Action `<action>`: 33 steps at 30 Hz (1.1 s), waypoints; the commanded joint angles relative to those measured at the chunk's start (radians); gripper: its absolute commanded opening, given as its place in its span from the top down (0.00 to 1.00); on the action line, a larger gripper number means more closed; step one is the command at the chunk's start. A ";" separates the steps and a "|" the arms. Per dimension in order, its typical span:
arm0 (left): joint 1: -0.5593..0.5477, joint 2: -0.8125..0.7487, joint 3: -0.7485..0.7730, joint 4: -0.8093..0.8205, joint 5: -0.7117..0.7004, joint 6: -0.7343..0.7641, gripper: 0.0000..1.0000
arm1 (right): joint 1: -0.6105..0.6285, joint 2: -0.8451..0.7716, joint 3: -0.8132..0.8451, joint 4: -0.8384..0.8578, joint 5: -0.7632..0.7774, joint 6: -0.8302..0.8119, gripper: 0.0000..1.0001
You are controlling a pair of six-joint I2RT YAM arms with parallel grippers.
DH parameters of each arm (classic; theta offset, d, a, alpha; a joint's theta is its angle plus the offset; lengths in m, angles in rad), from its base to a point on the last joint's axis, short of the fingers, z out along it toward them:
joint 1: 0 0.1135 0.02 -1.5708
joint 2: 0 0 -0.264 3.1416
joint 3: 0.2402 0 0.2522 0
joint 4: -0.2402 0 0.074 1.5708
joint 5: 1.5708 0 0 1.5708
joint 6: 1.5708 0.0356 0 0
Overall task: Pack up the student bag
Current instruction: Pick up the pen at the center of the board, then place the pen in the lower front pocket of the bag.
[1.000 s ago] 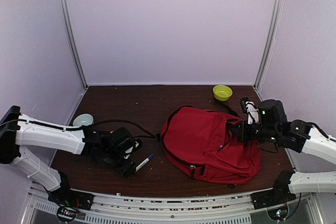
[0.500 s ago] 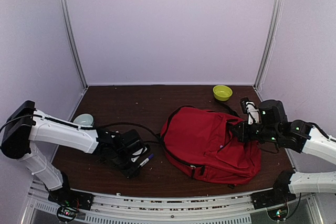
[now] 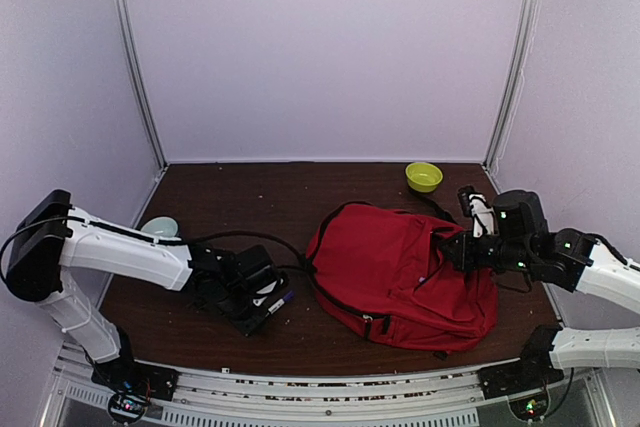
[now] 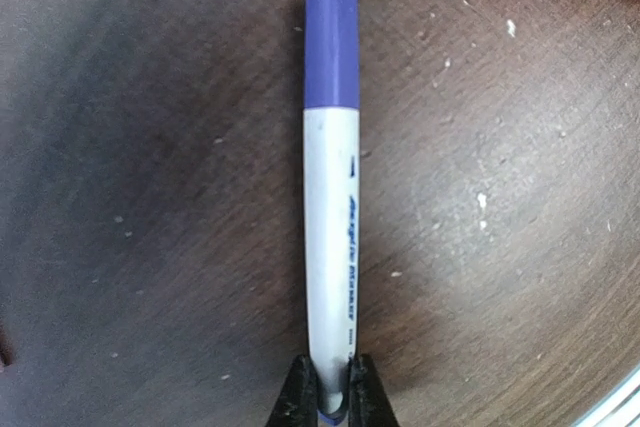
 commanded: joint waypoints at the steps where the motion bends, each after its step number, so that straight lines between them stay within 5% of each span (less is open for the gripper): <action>1: -0.015 -0.098 0.039 -0.069 -0.105 0.032 1.00 | 0.006 -0.010 0.035 -0.024 0.026 0.004 1.00; 13: -0.027 -0.194 0.324 -0.148 -0.241 0.261 1.00 | 0.006 0.005 0.120 -0.155 0.051 0.002 1.00; 23: -0.041 0.002 0.575 -0.194 -0.155 0.487 1.00 | 0.006 0.008 0.166 -0.203 0.075 0.003 1.00; 33: -0.105 0.206 0.791 -0.244 -0.080 0.553 1.00 | 0.007 -0.011 0.174 -0.217 0.062 0.011 1.00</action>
